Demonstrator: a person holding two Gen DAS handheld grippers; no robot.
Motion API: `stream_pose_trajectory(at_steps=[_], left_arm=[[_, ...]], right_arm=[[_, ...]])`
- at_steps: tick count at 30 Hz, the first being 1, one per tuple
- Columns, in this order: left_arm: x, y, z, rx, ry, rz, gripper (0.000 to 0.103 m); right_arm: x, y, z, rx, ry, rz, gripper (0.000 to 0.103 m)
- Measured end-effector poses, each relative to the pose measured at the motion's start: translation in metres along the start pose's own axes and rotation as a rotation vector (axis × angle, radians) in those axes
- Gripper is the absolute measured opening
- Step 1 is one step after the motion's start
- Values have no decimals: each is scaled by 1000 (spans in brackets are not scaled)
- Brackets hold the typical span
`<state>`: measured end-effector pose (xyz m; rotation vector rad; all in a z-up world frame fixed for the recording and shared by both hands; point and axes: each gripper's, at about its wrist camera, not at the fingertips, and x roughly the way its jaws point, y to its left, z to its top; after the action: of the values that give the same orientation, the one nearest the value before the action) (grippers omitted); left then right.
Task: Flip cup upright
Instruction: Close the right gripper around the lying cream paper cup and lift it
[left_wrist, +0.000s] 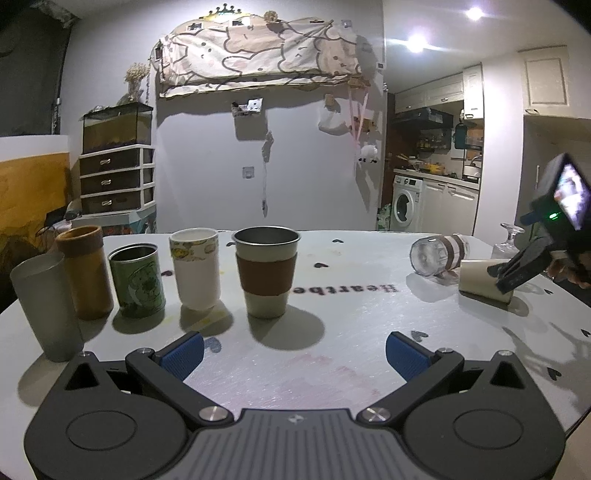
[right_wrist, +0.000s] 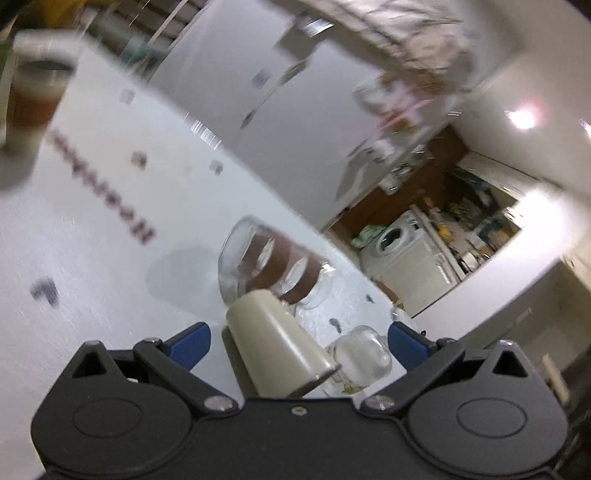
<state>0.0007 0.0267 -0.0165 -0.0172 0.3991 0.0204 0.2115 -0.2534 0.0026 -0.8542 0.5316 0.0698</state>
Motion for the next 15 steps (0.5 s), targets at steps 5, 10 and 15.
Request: stream_pose_trajectory(at_steps=[5,10,15], left_arm=[[3,11,-4,-21,15,13,103],[5,21,-7,-36,24,22,103],[7,29,-8,-50,33,30,103]], right_arm=[[37,12,17,-166,87,26,103],[73,25,21,-258,209,24,103],[94,35,12,-323,279,-24,97]])
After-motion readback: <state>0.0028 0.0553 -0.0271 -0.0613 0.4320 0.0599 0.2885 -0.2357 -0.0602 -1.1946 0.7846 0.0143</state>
